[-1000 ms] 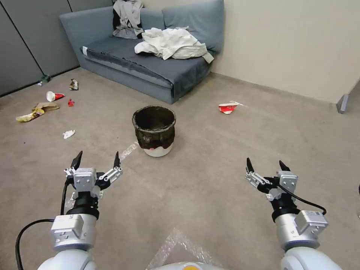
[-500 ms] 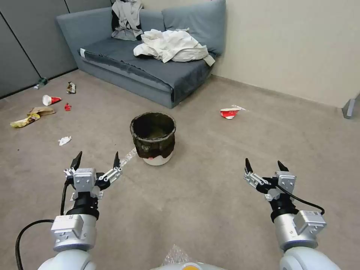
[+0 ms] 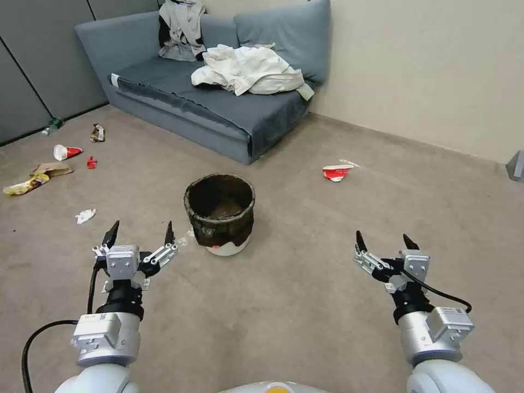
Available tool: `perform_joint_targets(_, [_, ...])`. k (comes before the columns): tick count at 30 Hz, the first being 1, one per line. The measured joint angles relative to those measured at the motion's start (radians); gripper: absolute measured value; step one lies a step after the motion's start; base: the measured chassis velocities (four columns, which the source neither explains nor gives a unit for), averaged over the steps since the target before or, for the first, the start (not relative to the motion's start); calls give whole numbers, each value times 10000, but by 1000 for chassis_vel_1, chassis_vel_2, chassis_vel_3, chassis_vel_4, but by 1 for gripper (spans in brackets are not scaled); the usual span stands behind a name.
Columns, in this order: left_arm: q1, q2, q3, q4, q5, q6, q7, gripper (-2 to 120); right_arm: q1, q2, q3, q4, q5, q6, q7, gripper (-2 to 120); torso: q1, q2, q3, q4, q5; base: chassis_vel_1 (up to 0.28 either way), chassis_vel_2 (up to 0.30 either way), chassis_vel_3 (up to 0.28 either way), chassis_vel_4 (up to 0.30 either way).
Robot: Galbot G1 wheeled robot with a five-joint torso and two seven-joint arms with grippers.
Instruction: Pick up the trash can from the floor.
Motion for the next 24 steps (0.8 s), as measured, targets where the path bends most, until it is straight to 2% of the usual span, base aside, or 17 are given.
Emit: perform_joint_targets(24, [-162, 20, -54, 126, -251, 67, -34, 100, 72, 18, -28, -162, 8, 106, -2, 100, 1, 0, 0, 0, 1, -113, 117, 109, -117])
